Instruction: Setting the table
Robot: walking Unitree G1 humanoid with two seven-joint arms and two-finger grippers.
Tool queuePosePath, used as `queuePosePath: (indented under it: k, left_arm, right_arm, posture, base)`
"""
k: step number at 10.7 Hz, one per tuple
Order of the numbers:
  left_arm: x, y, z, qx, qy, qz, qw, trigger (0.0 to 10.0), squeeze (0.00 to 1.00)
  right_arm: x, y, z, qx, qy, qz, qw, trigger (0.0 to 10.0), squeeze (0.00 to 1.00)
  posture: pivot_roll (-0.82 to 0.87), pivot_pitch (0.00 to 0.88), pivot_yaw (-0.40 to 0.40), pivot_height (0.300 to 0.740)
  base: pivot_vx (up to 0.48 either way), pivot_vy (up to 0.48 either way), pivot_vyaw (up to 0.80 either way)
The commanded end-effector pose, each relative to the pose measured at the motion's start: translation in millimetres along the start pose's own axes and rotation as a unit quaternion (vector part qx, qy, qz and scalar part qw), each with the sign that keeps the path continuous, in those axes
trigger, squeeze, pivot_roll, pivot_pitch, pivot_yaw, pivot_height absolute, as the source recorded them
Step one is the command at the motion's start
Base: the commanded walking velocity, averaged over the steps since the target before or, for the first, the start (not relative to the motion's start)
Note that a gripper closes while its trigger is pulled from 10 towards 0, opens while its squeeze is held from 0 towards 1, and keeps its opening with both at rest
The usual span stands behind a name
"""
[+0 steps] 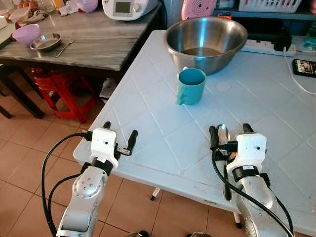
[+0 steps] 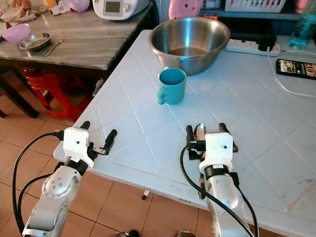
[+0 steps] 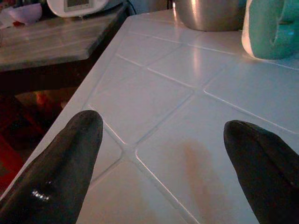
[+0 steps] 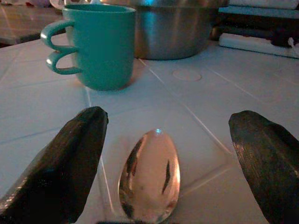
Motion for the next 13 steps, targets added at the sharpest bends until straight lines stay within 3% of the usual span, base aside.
queuePosePath:
  k: [1, 2, 5, 10, 13]
  left_arm:
    - [-3.4, 4.0, -3.1, 0.007, 0.007, 0.005, 1.000, 10.0, 0.00]
    - [-3.9, 3.9, -3.9, 0.011, 0.009, 0.003, 1.000, 10.0, 0.00]
    - [-6.6, -1.1, -8.5, 0.012, 0.024, -0.024, 0.999, 10.0, 0.00]
    - [-9.2, -12.6, -14.7, 0.004, 0.044, -0.068, 0.997, 10.0, 0.00]
    - [-9.8, -23.7, -18.5, -0.007, 0.058, -0.100, 0.993, 10.0, 0.00]
  right_arm:
    - [-0.8, -0.1, -2.1, 0.020, 0.009, 0.001, 1.000, 10.0, 0.00]
    - [0.2, 0.9, -2.1, 0.046, 0.014, 0.009, 0.999, 10.0, 0.00]
    - [-12.3, 17.6, -5.5, 0.045, 0.018, 0.065, 0.997, 10.0, 0.00]
    - [-34.5, 11.9, -27.9, 0.040, 0.063, 0.072, 0.995, 10.0, 0.00]
    - [-27.2, 24.0, -20.0, 0.051, 0.053, 0.101, 0.992, 10.0, 0.00]
  posture:
    - [-0.14, 0.151, 0.109, 0.740]
    - [-0.14, 0.155, 0.109, 0.740]
    - [-0.15, 0.161, 0.111, 0.740]
    - [-0.15, 0.166, 0.127, 0.740]
    - [-0.15, 0.168, 0.134, 0.740]
  base:
    - [0.000, 0.000, 0.00]
    - [0.000, 0.000, 0.00]
    - [0.000, 0.000, 0.00]
    - [0.000, 0.000, 0.00]
    - [0.000, 0.000, 0.00]
Point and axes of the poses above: a point about 5 cm out from each wrist's last joint towards the gripper, its own x axis pointing out of the wrist towards the gripper, its own z axis along the axis of the wrist's last joint, y = z × x, the point moved 5 cm from there along x, pointing out of the wrist towards the gripper, and after that the axes turned 13 degrees about -x, right-handed, at the moved point
